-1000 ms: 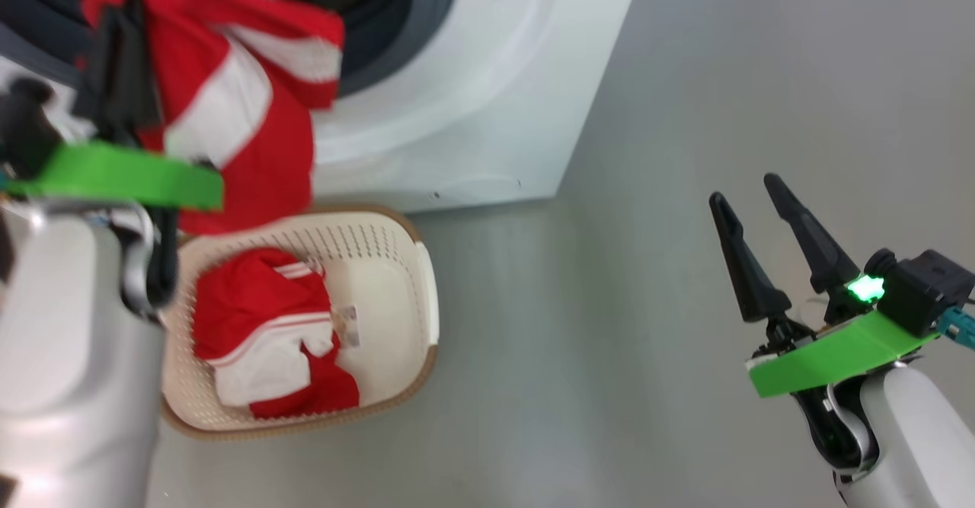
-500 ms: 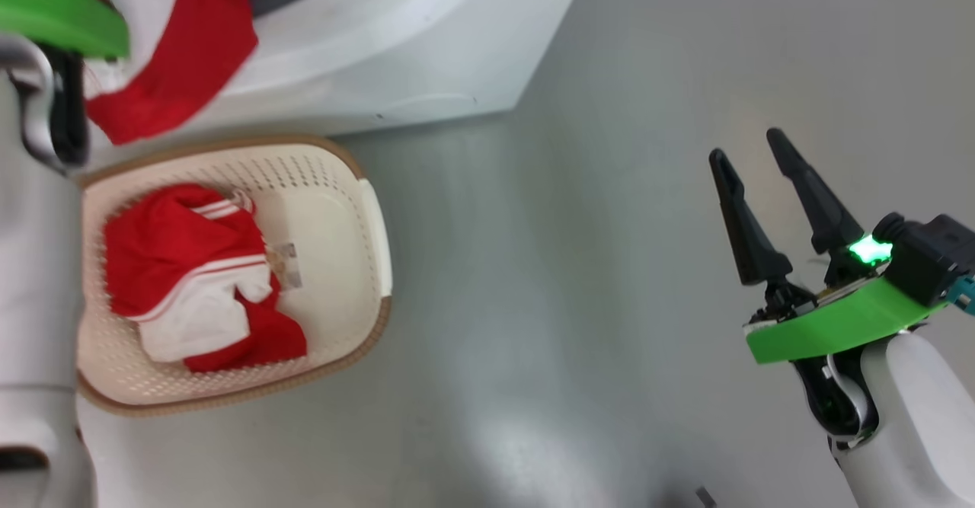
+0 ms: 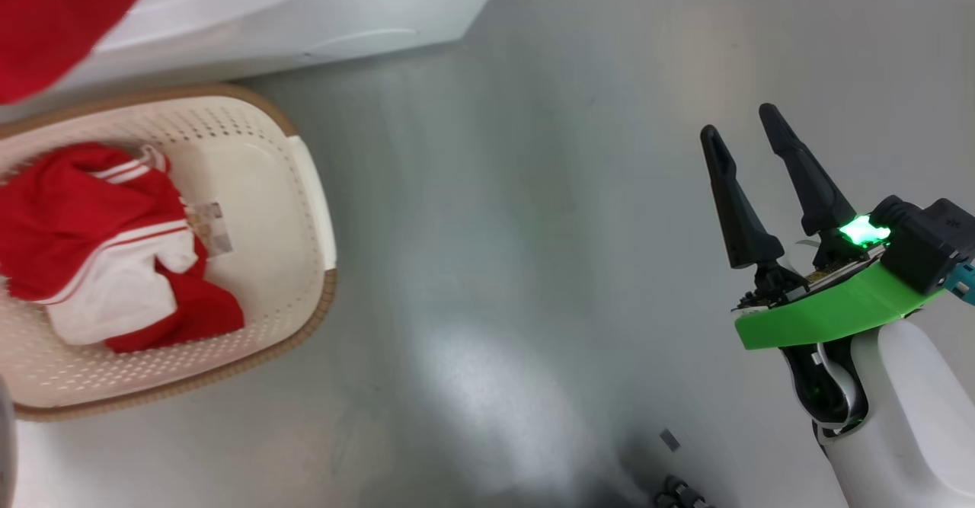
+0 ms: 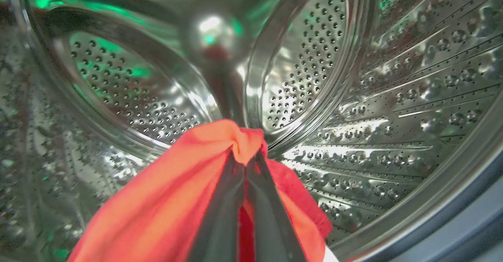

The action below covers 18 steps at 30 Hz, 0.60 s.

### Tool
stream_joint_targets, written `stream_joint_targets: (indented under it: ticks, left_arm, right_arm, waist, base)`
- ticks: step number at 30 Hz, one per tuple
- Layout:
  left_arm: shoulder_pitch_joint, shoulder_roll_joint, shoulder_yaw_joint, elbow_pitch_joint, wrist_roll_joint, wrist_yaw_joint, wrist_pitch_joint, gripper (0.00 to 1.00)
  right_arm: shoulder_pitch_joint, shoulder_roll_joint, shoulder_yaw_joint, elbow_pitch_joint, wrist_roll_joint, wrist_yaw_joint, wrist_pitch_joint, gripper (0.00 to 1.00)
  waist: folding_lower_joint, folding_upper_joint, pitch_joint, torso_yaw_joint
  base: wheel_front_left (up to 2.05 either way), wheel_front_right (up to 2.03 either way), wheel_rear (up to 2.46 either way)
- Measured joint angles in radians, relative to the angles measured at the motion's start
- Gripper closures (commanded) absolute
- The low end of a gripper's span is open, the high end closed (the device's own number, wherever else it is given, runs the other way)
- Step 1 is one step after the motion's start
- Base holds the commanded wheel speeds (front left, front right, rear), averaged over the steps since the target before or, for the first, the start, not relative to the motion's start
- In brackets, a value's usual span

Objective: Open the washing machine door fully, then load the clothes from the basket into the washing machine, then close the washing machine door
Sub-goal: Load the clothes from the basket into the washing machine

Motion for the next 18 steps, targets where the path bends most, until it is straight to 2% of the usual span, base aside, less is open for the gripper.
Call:
stream_joint_targets:
  ticks: [3, 6, 10, 11, 12, 13, 14, 15, 18]
  left_arm:
    - [-0.030, 0.003, -0.002, -0.041, 0.010, -0.001, 0.000, 1.00]
    - [-0.040, 0.002, 0.002, -0.150, 0.027, 0.002, 0.000, 1.00]
    - [-0.041, 0.001, 0.049, -0.344, 0.055, 0.042, -0.001, 1.00]
    - [-0.039, -0.003, 0.057, -0.357, 0.055, 0.044, -0.002, 1.00]
    - [-0.028, -0.007, 0.061, -0.353, 0.055, 0.045, -0.002, 0.83]
    - [-0.011, -0.012, 0.064, -0.326, 0.051, 0.045, -0.002, 0.27]
    - [0.010, -0.018, 0.064, -0.282, 0.047, 0.045, -0.001, 0.27]
    - [0.032, -0.022, 0.063, -0.244, 0.046, 0.044, -0.001, 0.00]
    - [0.056, -0.034, 0.060, -0.144, 0.039, 0.040, -0.001, 0.00]
  right_arm:
    - [-0.002, 0.010, 0.000, 0.000, 0.000, 0.000, 0.000, 0.00]
    - [-0.010, 0.019, 0.001, 0.001, 0.000, 0.000, 0.000, 0.00]
    - [-0.023, 0.023, 0.004, 0.001, 0.000, 0.000, 0.000, 0.00]
    - [-0.024, 0.023, 0.004, 0.001, 0.000, 0.000, 0.000, 0.00]
    - [-0.025, 0.023, 0.004, 0.001, 0.000, 0.000, 0.000, 0.00]
    - [-0.025, 0.023, 0.004, 0.001, 0.000, 0.000, 0.000, 0.00]
    - [-0.025, 0.022, 0.005, 0.002, 0.000, 0.000, 0.000, 0.00]
    - [-0.026, 0.022, 0.006, 0.002, -0.002, 0.000, 0.000, 0.00]
    - [-0.034, 0.022, 0.011, 0.004, -0.007, 0.000, 0.000, 0.00]
  waist:
    - [0.0000, 0.0000, 0.023, -0.016]
    - [0.0000, 0.0000, 0.041, -0.026]
    - [0.0000, 0.0000, 0.062, -0.034]
    - [0.0000, 0.0000, 0.064, -0.033]
    - [0.0000, 0.0000, 0.065, -0.032]
    - [0.0000, 0.0000, 0.065, -0.029]
    - [0.0000, 0.0000, 0.064, -0.026]
    - [0.0000, 0.0000, 0.064, -0.024]
    - [0.0000, 0.0000, 0.062, -0.016]
  base:
    - [0.00, 0.00, 0.00]
    - [0.00, 0.00, 0.00]
    - [0.00, 0.00, 0.00]
    - [0.00, 0.00, 0.00]
    - [0.00, 0.00, 0.00]
    - [0.00, 0.00, 0.00]
    - [0.00, 0.00, 0.00]
    - [0.00, 0.00, 0.00]
    - [0.00, 0.00, 0.00]
